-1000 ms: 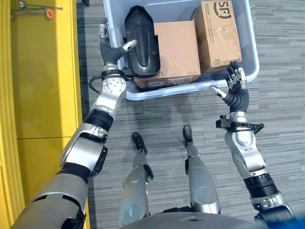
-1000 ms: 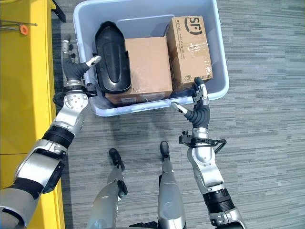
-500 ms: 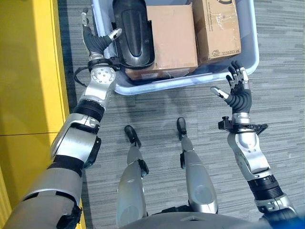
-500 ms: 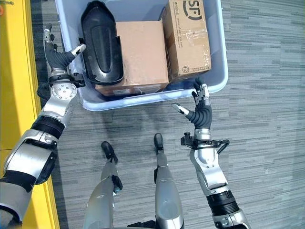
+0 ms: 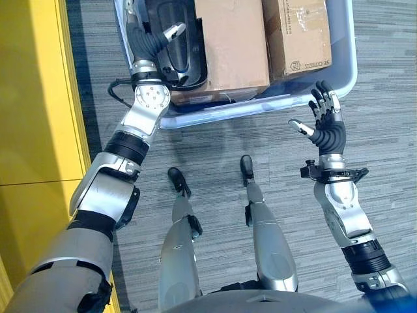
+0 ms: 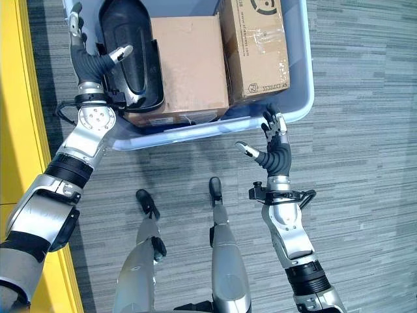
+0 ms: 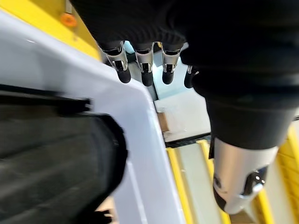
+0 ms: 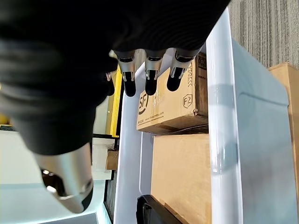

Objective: Move parts from the plastic box to the shelf.

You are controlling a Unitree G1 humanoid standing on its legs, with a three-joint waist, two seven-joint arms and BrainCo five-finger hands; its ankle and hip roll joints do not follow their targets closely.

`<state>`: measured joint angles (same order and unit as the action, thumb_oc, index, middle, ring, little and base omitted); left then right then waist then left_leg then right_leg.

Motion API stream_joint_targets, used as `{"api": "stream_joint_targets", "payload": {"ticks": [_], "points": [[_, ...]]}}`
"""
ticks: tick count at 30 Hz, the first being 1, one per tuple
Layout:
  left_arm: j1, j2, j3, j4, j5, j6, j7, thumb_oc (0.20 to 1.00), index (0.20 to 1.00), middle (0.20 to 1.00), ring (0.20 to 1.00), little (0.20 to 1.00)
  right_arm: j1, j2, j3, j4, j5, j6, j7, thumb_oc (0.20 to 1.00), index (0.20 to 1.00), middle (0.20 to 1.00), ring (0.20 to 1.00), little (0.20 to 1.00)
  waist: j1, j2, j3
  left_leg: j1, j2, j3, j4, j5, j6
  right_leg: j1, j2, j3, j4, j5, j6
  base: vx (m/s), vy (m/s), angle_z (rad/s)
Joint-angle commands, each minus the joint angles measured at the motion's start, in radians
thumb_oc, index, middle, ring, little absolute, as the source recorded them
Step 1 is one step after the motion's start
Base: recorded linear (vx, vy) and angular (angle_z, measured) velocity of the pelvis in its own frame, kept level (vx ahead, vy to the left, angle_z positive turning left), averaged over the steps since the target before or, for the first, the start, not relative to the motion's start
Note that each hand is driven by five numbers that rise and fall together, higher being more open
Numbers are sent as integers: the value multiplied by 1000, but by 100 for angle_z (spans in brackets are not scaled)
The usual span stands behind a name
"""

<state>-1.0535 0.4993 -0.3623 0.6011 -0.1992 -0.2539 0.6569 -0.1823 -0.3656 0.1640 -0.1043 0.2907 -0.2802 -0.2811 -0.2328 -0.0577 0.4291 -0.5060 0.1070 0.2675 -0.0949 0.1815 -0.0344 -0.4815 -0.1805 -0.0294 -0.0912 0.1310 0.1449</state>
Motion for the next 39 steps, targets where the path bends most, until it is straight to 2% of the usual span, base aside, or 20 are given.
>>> {"api": "stream_joint_targets", "payload": {"ticks": [1, 2, 5, 6, 7, 16, 21, 22, 24, 25, 31, 33, 39], "points": [[-39, 14, 39, -20, 86, -48, 32, 1000, 1000, 1000, 1000, 1000, 41, -26, -98, -77, 17, -78, 8, 1000, 1000, 1000, 1000, 1000, -1, -8, -19, -46, 71, -34, 159, -76, -82, 77, -109, -79, 15, 45, 79, 0, 0, 0], [-36, 10, 38, -31, 92, -47, 30, 1000, 1000, 1000, 1000, 1000, 44, -27, -100, -76, 19, -78, 9, 1000, 1000, 1000, 1000, 1000, 1, -5, -27, -36, 70, -45, 153, -98, -92, 85, -108, -75, 10, 29, 85, 0, 0, 0], [-39, 2, 24, -32, 110, -41, 24, 1000, 1000, 1000, 1000, 1000, 52, -32, -104, -83, 28, -79, 16, 1000, 1000, 1000, 1000, 1000, -1, 0, -27, -37, 68, -44, 148, -97, -93, 80, -109, -72, 10, 29, 86, 5, -3, 0], [-42, 0, 20, -24, 113, -39, 21, 1000, 1000, 1000, 1000, 1000, 53, -32, -105, -84, 31, -82, 18, 1000, 1000, 1000, 1000, 1000, -4, -2, -19, -48, 67, -32, 154, -75, -83, 69, -110, -74, 14, 44, 80, 0, 0, 0], [-47, -4, 12, -13, 112, -35, 16, 1000, 1000, 1000, 1000, 1000, 54, -34, -103, -83, 33, -82, 18, 1000, 1000, 1000, 1000, 1000, -4, 0, -26, -38, 66, -42, 150, -100, -93, 78, -108, -69, 10, 28, 86, 0, 0, 0], [-106, -13, -29, 89, 93, -25, 1, 1000, 1000, 1000, 1000, 1000, 54, -46, -101, -83, 39, -89, 17, 1000, 1000, 1000, 1000, 1000, -22, -1, -17, -61, 66, -28, 162, -106, -92, 52, -107, -56, 11, 33, 88, 9, 2, -7], [-144, -20, -25, 191, 10, -29, -25, 1000, 1000, 1000, 1000, 1000, 50, -45, -101, -83, 43, -91, 17, 1000, 1000, 1000, 1000, 1000, -37, -4, -10, -86, 70, -19, 177, -112, -92, 26, -105, -47, 13, 40, 88, -2, 5, -5], [-187, -14, -38, 282, -2, -6, -24, 1000, 1000, 1000, 1000, 1000, 50, -47, -94, -80, 46, -91, 13, 1000, 1000, 1000, 1000, 1000, -48, -7, -9, -100, 72, -17, 186, -116, -93, 13, -103, -38, 16, 40, 87, -3, 2, -7], [-202, -13, -38, 311, -20, -8, -30, 1000, 1000, 1000, 1000, 1000, 49, -48, -94, -82, 48, -91, 14, 1000, 1000, 1000, 1000, 1000, -52, -8, -8, -106, 73, -16, 191, -118, -92, 7, -102, -36, 18, 41, 87, 0, 0, 0], [-243, 1, -51, 379, -45, 0, -48, 1000, 1000, 1000, 1000, 1000, 48, -57, -92, -85, 56, -93, 17, 1000, 1000, 1000, 1000, 1000, -62, -9, -7, -120, 74, -10, 201, -124, -92, -10, -101, -28, 22, 42, 87, 5, 25, -8], [-321, 18, -125, 488, -21, 39, -99, 1000, 1000, 1000, 1000, 1000, 61, -70, -90, -93, 77, -95, 40, 1000, 1000, 1000, 1000, 1000, -85, -10, -7, -149, 77, 1, 217, -132, -92, -46, -95, -13, 27, 47, 89, 0, 13, -6], [-353, 31, -207, 516, 91, 78, -114, 1000, 1000, 1000, 1000, 1000, 60, -85, -90, -97, 84, -97, 46, 1000, 1000, 1000, 1000, 1000, -90, -7, -9, -154, 80, 5, 221, -133, -91, -52, -95, -9, 28, 49, 90, 0, 20, -7], [-408, -37, -302, 522, 170, 107, -181, 1000, 1000, 1000, 1000, 1000, 59, -104, -109, -100, 69, -79, 56, 1000, 1000, 1000, 1000, 1000, -93, -3, -1, -159, 81, 15, 232, -141, -86, -69, -93, 3, 46, 46, 90, -2, 12, -3]]}}
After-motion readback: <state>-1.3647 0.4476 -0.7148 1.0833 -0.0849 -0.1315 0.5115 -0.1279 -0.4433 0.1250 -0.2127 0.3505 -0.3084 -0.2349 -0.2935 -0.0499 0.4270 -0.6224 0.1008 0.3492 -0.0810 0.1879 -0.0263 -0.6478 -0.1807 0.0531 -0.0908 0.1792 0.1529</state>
